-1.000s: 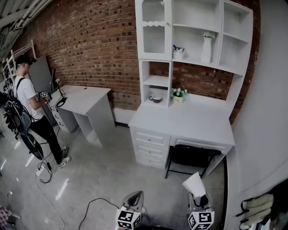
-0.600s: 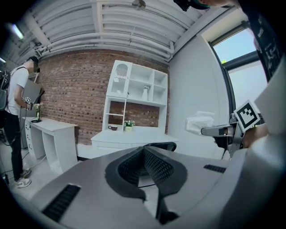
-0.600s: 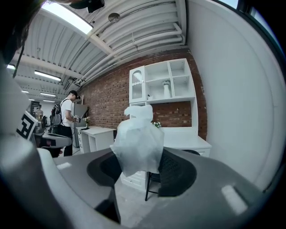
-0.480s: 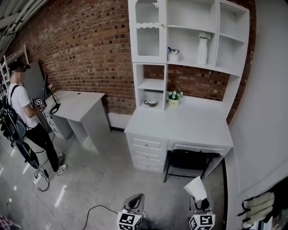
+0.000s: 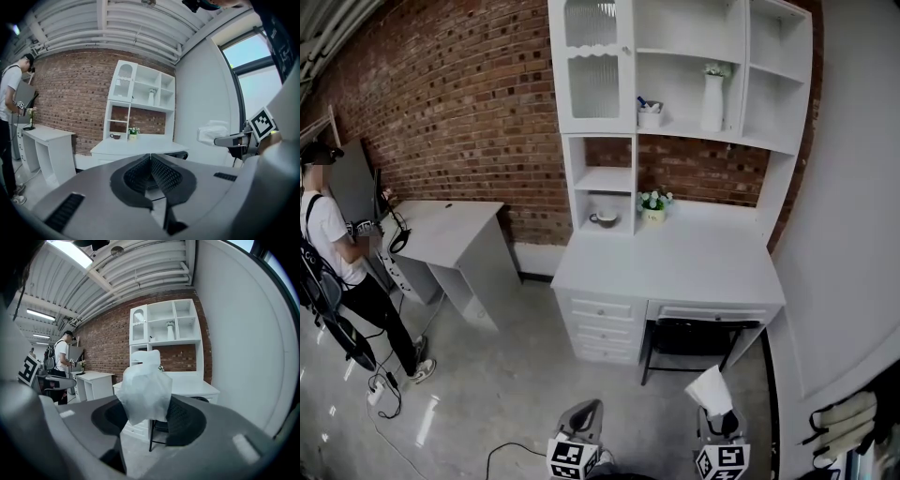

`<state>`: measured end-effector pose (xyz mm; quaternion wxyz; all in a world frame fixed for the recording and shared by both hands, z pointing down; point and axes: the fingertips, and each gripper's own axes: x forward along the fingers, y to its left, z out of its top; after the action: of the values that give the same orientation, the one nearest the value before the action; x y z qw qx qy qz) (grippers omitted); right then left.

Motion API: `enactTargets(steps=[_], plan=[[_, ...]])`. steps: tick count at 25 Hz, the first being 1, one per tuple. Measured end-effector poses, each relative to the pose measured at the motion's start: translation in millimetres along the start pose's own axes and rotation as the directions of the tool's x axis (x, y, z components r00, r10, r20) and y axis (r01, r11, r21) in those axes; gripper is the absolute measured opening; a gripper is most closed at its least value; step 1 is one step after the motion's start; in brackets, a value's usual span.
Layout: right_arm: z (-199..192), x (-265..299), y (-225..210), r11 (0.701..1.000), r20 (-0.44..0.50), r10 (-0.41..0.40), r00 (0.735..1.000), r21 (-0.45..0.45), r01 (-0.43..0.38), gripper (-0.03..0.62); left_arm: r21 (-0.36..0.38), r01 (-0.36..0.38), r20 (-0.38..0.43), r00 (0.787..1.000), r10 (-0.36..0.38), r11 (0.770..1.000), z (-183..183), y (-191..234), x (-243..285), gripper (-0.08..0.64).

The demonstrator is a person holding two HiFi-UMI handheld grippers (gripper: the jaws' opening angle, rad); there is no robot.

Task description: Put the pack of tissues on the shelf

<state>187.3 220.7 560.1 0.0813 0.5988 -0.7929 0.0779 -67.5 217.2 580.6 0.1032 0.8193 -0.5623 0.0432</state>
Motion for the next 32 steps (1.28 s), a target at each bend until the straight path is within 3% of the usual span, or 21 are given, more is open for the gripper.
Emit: enactTargets(steps=[3,8,21,32], plan=[[0.0,12.7,3.1,1.000,0.002,-0.014,1.000,-0.002,0.014,0.209,0.011,0.012,-0.027,1.000,-0.012,1.000,-4.1,11.0,11.3,0.011],[0.6,33.3,12.8,0.999,-0.001,-0.042,0.999,0.006,0.042,0.209,0.047,0.072,-0.001,0.997,-0.072,0.996,9.7,24.2,29.2,0.011],[0.7,64.7,33.7,0.995,-0.003,-0.096,0.995,0.009,0.096,0.209,0.055,0.133,-0.017,0.991,-0.133,0.990,12.3,64.2,57.1,0.011],[5.7,73.2,41.7,0.995,-0.007,-0.102,0.995,0.004,0.102,0.209,0.030,0.109,-0.023,0.994,-0.108,0.994,14.2,82.8,55.8,0.011]])
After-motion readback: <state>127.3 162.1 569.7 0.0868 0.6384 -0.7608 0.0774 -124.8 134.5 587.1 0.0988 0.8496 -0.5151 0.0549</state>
